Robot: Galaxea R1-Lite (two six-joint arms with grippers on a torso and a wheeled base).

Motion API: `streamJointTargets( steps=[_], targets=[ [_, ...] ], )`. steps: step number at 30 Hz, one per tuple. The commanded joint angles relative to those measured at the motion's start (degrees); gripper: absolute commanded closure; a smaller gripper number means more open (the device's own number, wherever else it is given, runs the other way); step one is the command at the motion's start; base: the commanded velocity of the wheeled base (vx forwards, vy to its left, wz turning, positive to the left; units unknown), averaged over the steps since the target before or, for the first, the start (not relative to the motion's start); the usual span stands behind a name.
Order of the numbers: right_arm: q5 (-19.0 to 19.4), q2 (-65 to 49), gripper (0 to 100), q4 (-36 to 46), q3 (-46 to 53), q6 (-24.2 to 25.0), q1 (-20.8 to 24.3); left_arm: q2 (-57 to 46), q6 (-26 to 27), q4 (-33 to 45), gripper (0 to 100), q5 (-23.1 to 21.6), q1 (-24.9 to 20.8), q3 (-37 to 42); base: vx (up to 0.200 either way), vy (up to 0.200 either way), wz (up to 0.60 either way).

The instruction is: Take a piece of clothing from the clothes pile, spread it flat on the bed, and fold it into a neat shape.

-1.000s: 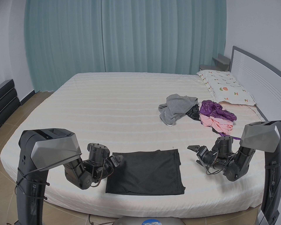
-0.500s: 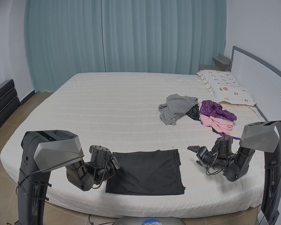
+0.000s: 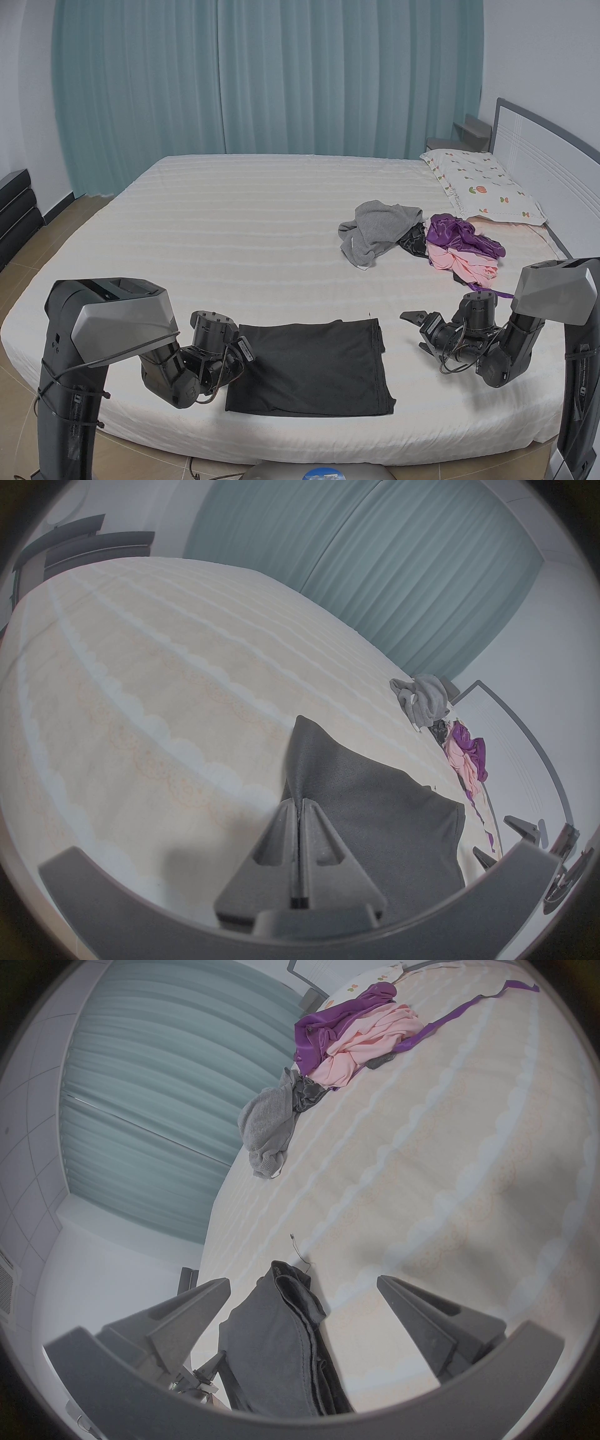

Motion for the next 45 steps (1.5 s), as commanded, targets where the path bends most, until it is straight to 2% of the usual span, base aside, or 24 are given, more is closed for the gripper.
streamJointTargets(
  steps=[1,20,45],
  targets=[
    [0.0,0.1,0,-0.1,0.1,0.1,0.0,-0.2,-0.4,0.0,100,0.0,0.0,0.1,0.000,0.000,0.00],
    [0.1,0.1,0,-0.1,0.2,0.0,0.0,-0.2,-1.0,0.0,100,-0.1,0.2,0.1,0.000,0.000,0.00],
    [0.1,0.2,0,-0.1,0.2,0.0,0.0,-0.7,-3.3,0.0,100,-0.1,1.3,0.1,0.000,0.200,0.00]
  ],
)
